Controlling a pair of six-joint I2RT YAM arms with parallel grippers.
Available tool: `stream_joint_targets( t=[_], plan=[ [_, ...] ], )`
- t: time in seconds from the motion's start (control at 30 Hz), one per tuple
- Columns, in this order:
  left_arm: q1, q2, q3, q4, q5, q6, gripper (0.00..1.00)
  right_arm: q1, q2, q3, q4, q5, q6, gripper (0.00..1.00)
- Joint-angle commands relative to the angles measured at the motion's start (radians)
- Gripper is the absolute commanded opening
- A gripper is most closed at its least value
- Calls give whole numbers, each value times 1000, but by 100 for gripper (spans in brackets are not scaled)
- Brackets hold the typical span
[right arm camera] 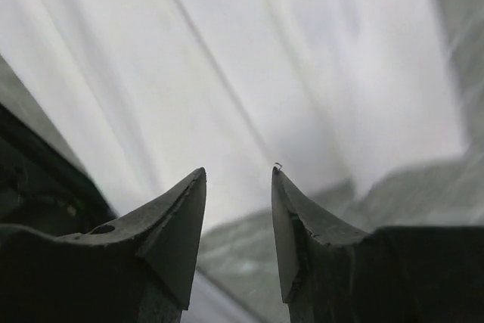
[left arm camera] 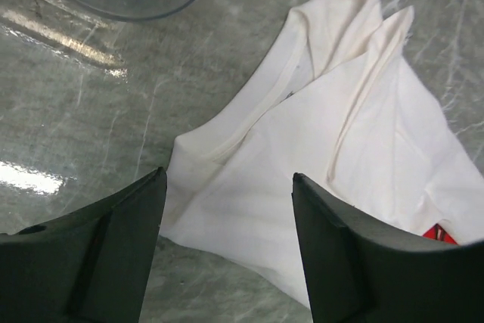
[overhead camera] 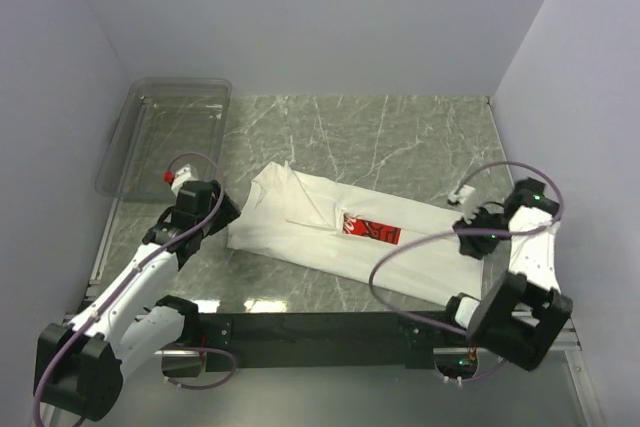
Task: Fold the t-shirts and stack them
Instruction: Fold the tshirt
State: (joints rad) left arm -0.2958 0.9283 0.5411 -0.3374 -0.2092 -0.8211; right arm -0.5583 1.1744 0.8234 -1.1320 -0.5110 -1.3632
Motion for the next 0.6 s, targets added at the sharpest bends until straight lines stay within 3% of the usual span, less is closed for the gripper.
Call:
stream_joint_targets(
  t=[0.0,0.1,0.13,0.2,0.23,0.43,0.57],
  plan=[
    [3,-78,49,-60,-39,25,73,296,-107,0,164,-155,299,49],
    [3,-150,48,-66,-10,31,73,539,-150,2,390,-89,534,60],
    [3,-170,46,-66,17,30,73,727,-147,-1,458,-49,591,62],
    [4,-230,56,-72,33,25,73,886,-115,16,618,84,703,66],
    [3,-252,59,-87,33,14,74,1037,-52,29,658,122,732,66],
    [3,-403,105,-167,45,-12,80,1394,362,285,747,444,907,66],
    [4,-454,143,-234,39,-4,82,1465,545,440,744,534,943,66]
  ],
)
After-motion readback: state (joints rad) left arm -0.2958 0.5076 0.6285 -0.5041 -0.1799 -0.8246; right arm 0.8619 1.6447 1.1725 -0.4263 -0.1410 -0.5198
